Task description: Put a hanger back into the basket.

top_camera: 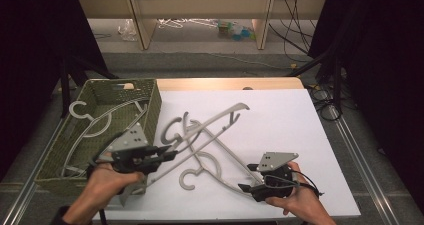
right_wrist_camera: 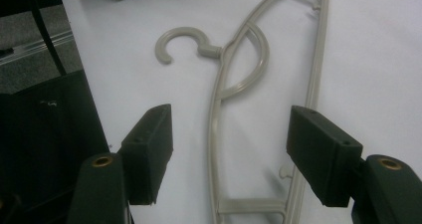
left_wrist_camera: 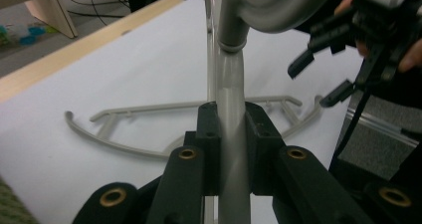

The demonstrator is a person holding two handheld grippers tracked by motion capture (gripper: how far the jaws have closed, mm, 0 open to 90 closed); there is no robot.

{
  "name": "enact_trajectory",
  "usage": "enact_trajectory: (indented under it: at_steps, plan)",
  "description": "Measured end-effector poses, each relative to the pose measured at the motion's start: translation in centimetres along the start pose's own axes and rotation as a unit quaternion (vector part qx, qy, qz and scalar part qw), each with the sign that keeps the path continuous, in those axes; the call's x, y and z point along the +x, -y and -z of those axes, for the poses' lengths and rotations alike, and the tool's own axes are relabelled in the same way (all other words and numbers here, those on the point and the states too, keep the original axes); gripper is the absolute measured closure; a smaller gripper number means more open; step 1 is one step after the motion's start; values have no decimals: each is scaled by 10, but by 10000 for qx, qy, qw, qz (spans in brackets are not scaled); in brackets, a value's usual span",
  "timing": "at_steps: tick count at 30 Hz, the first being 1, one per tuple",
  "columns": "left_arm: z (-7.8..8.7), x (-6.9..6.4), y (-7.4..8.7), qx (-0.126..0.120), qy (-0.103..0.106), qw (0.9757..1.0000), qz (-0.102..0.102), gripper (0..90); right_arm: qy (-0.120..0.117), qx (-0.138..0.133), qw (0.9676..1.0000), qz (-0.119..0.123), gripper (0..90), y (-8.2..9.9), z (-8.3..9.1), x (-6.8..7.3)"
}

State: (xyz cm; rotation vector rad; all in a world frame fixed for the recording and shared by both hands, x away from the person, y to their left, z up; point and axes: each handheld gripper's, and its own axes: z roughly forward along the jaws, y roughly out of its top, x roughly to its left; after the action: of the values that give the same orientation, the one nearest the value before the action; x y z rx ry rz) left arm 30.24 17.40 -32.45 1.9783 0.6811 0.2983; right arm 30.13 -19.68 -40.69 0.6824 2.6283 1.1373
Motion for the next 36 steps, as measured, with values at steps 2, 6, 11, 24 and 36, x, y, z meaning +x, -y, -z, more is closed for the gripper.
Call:
enact_trajectory:
  at_steps: [2,6,11,24,36]
  plan:
    - [15,9,-9,-57,-110,9999,-7,790,-29,-20,10000,-55,356,3,0,0]
    - [45,27,-25,-165,-454,9988,-1,790,-44,-14,9999,-92,357,5,0,0]
    - [72,58,-28,-234,-1007,9946,-39,790,-77,13,9999,-108,354,6,-2,0]
    - [99,132,7,-188,-1685,9854,158,790,-119,75,9998,-144,349,9,-7,-2]
    - [93,168,31,-13,-1840,9828,166,790,-104,72,9998,-183,346,12,-11,-3]
